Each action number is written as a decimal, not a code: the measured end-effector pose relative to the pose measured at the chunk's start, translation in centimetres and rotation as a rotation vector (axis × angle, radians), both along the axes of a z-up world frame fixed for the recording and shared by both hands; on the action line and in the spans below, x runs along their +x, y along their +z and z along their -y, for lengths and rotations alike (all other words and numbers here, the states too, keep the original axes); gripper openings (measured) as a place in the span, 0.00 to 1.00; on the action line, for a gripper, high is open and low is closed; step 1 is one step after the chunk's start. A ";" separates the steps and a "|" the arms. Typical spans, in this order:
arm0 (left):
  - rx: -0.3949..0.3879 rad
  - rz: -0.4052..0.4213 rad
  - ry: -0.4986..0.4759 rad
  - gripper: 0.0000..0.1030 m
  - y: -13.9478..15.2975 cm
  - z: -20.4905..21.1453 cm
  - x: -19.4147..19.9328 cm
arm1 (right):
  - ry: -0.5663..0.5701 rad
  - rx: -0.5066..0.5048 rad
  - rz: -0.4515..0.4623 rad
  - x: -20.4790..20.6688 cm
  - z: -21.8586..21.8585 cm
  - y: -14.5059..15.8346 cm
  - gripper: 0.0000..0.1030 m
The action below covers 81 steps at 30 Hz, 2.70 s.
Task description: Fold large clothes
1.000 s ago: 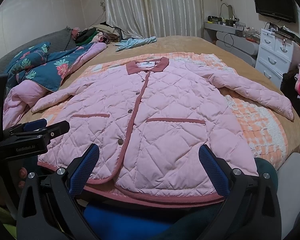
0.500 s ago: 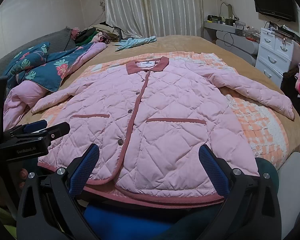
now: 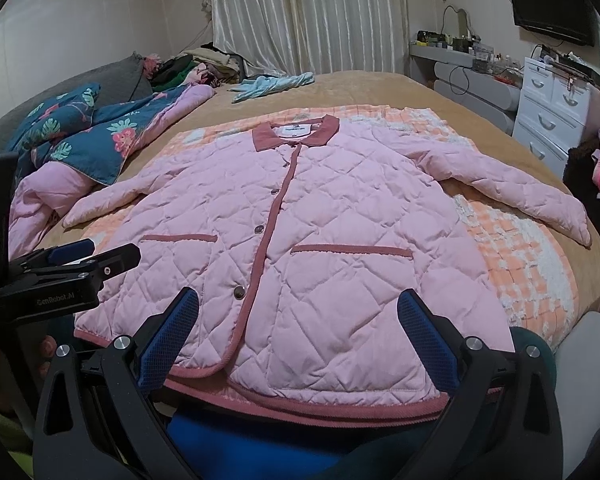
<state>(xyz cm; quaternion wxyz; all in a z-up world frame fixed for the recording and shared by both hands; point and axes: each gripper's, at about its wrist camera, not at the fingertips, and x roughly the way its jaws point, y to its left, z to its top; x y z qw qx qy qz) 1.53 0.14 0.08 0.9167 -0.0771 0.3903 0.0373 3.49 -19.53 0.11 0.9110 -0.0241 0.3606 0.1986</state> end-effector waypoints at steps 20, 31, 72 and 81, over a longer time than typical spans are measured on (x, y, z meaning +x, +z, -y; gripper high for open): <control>-0.031 0.006 0.027 0.91 3.1 -1.4 7.9 | -0.029 0.031 0.030 7.7 -0.2 4.7 0.96; -0.064 0.008 0.026 0.91 4.8 -1.1 13.6 | -0.082 0.089 0.079 12.4 0.2 8.0 0.96; -0.066 -0.064 -0.175 0.91 2.5 9.7 33.1 | -0.761 0.224 0.097 30.9 21.1 4.9 0.96; -0.045 -0.100 -0.190 0.91 -0.3 12.6 35.5 | -0.942 0.257 0.002 31.9 27.6 -0.8 0.96</control>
